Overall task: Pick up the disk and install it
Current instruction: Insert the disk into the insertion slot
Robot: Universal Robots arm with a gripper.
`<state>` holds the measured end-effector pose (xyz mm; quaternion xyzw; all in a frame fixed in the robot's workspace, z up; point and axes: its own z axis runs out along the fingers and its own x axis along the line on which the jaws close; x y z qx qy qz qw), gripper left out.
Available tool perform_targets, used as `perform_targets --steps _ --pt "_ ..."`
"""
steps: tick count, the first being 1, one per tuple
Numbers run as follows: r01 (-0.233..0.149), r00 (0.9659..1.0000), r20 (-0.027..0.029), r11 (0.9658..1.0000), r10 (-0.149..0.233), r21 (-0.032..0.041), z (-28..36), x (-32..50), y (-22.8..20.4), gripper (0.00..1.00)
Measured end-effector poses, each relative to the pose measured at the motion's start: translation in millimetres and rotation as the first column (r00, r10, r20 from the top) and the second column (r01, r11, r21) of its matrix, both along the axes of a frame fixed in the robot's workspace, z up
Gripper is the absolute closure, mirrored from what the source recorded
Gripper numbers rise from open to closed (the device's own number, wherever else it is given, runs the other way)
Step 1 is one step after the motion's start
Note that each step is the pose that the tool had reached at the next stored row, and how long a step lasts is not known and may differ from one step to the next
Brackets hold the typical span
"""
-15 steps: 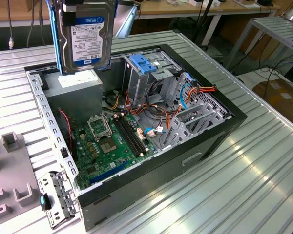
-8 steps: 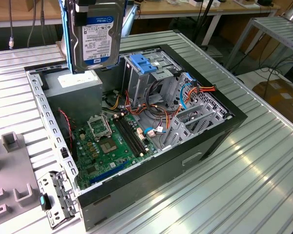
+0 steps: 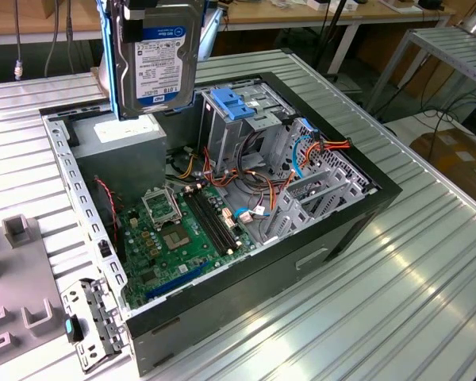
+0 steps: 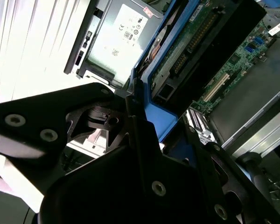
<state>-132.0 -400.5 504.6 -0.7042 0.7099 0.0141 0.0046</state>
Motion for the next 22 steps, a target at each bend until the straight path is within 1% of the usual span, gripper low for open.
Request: perform_targets --steps 3,7,22 --pt "0.000 1.0000 0.0000 1.0000 0.000 0.0000 0.0 0.1 -1.0 0.63" --pt "0.000 1.0000 0.0000 1.0000 0.000 0.0000 0.0 0.0 -4.8 0.63" --pt "0.000 1.0000 0.0001 1.0000 0.000 0.0001 0.0 0.0 -15.5 0.63"
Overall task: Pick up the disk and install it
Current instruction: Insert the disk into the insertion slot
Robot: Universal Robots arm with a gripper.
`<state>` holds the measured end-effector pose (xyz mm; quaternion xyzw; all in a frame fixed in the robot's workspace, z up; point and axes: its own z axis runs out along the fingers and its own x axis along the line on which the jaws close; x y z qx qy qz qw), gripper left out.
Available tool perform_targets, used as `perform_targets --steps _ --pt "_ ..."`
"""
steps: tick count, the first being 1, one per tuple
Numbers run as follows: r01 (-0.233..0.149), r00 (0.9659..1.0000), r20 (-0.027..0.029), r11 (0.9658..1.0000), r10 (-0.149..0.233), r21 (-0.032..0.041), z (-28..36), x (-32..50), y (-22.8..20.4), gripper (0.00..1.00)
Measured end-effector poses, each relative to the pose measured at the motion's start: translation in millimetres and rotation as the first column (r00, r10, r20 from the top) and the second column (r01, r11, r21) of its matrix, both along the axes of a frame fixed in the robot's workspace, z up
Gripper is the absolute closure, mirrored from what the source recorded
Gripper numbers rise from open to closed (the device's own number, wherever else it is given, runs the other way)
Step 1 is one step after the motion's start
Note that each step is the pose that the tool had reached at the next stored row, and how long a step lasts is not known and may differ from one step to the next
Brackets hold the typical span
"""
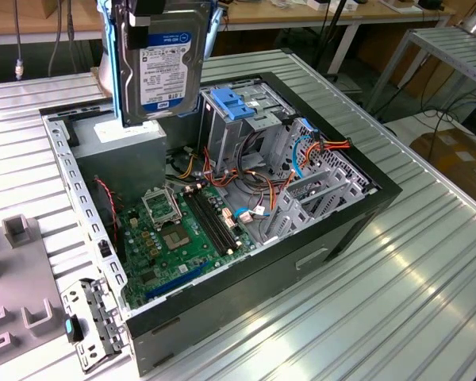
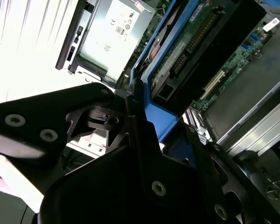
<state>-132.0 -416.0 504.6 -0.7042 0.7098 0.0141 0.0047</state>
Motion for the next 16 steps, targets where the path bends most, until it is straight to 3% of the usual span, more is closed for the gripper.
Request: perform_targets --steps 16 --pt "0.000 1.0000 -0.0001 1.0000 0.000 0.0000 0.0 0.0 -17.0 0.63"
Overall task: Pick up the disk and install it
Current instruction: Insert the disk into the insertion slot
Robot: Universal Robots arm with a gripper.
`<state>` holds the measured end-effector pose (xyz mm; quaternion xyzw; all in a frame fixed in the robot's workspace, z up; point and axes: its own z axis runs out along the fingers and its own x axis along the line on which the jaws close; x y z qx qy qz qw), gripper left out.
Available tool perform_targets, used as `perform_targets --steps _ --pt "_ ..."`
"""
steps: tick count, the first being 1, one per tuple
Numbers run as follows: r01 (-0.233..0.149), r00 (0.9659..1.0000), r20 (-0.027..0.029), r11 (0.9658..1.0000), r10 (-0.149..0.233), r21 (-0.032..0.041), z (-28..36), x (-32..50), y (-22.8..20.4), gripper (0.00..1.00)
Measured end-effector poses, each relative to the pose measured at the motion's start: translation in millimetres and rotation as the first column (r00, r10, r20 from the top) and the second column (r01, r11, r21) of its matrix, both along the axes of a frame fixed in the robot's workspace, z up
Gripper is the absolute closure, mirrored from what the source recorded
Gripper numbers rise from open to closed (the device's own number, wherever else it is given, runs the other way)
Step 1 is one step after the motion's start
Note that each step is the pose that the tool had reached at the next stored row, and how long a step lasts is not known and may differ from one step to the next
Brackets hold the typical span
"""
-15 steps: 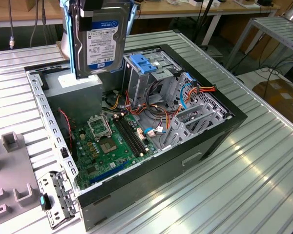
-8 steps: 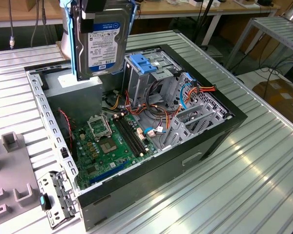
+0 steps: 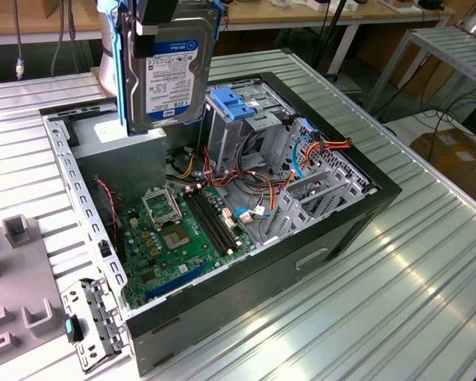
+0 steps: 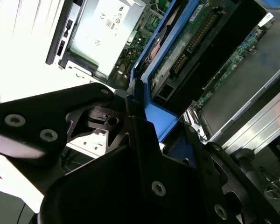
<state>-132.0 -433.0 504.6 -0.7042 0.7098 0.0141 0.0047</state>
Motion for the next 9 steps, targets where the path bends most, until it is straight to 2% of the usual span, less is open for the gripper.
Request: perform_targets --steps 9 --pt "0.000 1.0000 0.0000 1.0000 0.000 0.0000 0.0 0.2 -10.0 0.63"
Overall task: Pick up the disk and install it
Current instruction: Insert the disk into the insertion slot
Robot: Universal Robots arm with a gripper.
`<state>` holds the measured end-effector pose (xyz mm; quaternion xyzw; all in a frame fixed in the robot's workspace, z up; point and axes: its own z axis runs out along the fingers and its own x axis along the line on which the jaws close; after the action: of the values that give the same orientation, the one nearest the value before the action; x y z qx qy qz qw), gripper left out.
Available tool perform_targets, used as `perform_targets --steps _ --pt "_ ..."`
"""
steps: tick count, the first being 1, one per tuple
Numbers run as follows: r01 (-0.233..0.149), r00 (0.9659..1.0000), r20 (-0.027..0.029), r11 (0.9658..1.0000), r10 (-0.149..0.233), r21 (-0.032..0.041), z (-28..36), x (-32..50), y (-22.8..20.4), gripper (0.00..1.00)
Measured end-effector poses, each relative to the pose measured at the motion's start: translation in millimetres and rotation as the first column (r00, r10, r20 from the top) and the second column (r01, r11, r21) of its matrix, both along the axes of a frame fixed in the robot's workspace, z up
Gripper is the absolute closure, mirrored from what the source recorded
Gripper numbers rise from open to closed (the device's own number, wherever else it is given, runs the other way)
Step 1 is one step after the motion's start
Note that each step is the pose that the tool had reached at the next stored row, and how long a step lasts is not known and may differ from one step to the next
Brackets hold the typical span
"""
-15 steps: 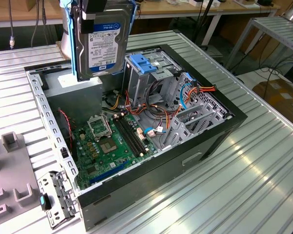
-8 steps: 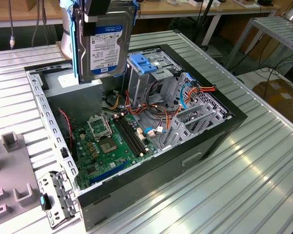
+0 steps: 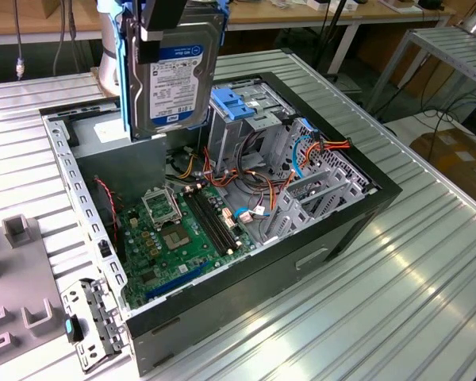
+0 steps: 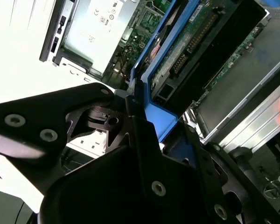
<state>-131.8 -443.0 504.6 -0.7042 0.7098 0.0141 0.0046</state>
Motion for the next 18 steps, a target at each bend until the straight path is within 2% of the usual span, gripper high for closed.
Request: perform_targets --steps 11,18 --pt "0.000 1.0000 0.0000 1.0000 0.000 0.0000 0.0 0.7 -1.4 0.63" --pt "0.000 1.0000 0.0001 1.0000 0.000 -0.0002 -0.1 12.8 -2.7 0.63"
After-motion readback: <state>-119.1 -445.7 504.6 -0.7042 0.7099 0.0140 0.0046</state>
